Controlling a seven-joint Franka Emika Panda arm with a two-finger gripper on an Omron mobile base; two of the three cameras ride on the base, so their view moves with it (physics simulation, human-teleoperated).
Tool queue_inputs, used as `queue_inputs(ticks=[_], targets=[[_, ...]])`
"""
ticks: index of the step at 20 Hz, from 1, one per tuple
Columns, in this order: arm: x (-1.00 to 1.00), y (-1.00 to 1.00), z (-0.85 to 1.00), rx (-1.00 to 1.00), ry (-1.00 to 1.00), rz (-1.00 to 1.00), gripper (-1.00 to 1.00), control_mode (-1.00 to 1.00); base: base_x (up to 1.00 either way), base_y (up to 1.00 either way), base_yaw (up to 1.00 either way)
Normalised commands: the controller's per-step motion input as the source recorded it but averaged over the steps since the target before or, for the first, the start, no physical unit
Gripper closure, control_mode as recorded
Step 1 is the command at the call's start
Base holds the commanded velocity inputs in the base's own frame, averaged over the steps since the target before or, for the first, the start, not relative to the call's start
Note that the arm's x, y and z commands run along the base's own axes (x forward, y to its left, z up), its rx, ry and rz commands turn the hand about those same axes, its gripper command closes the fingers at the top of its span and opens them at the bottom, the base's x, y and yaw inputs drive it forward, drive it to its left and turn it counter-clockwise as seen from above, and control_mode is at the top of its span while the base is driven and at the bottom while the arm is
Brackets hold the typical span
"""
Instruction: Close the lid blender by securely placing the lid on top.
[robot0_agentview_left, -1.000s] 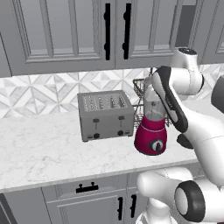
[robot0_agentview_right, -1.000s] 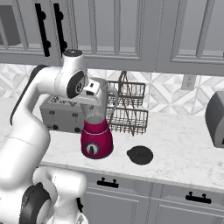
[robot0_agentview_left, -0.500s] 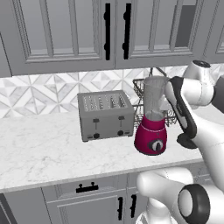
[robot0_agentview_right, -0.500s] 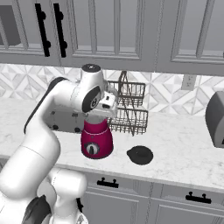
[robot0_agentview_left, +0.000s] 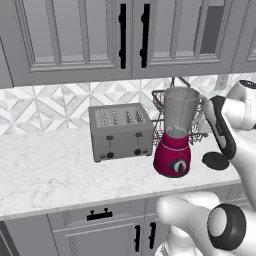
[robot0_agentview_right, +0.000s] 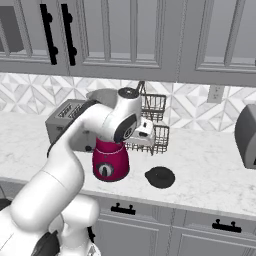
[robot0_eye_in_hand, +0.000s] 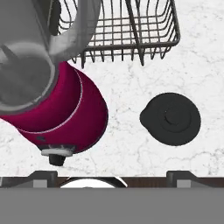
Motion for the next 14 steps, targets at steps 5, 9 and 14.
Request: queue_inputs(ticks=[5,9,14], targets=[[-0.01,-0.62,-0.41,0.00,0.01,0.00,-1.00,-1.00,0.00,0.00,0.00],[0.00,-0.52,-0.46,0.00,0.01,0.00,-1.00,-1.00,0.00,0.00,0.00],[0.00,-0.48,-0.47,0.00,0.00,0.00,-1.00,-1.00,0.00,0.00,0.00]])
